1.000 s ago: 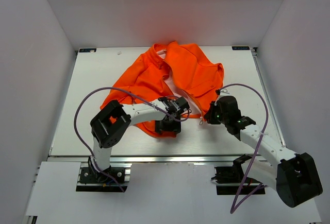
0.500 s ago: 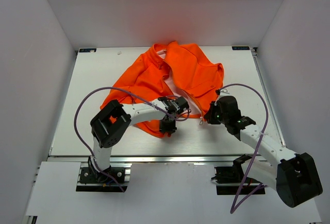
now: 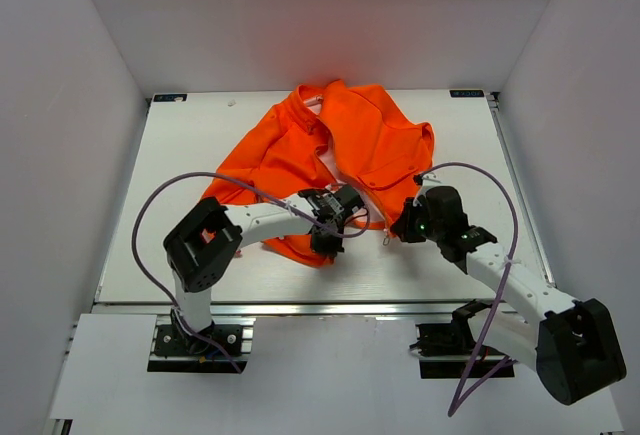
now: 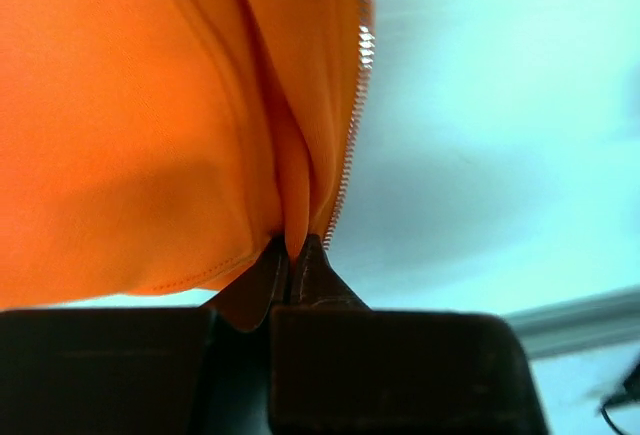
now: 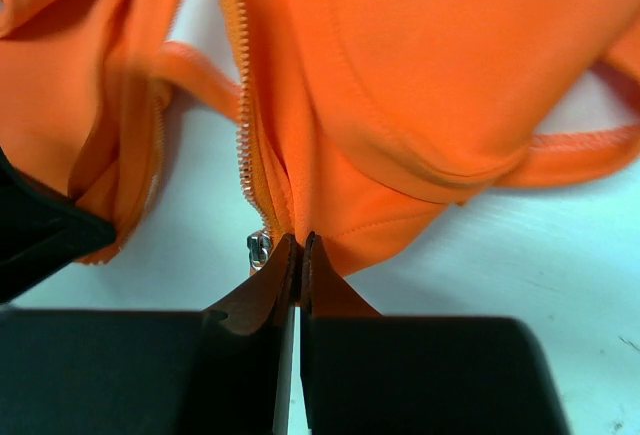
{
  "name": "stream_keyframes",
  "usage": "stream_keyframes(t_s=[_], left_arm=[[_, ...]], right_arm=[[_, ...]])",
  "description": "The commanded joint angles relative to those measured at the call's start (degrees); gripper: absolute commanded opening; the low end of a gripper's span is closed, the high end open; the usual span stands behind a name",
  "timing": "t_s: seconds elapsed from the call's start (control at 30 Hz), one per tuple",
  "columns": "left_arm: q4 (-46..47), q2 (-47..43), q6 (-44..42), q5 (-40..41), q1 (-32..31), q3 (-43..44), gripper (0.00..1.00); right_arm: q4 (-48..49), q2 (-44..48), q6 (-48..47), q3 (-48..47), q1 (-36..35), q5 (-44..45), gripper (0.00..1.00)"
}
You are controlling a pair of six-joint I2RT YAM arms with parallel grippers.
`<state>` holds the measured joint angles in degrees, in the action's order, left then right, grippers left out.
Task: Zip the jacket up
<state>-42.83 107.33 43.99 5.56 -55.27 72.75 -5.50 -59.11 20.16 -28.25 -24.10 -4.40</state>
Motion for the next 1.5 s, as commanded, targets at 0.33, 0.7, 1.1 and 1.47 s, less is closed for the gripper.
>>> stream_keyframes(t_s=[0.33,0.7,1.1,1.47], left_arm=[[7.57,-26.02,-5.49,5.68,-0.11,-1.29,0.00],[37.42,-34.65,-0.66,15.97,-0.11,-18.86,0.00],[52.31,-30.08,3.30,17.11,-0.11,-20.90,0.00],[49.78,-26.47,6.45,20.19,-0.11,-16.24,0.00]], right_arm=[[1.72,1.63,-3.02,-4.97,0.10,-9.66,0.00],[4.88,0.40,-1.71,-6.55,0.10,-13.79,0.00],[18.76,-0.39,1.10,-3.21,-2.70,-13.18,0.00],[26.59,0.84,1.37,-4.44,-7.98,-0.44,0.00]])
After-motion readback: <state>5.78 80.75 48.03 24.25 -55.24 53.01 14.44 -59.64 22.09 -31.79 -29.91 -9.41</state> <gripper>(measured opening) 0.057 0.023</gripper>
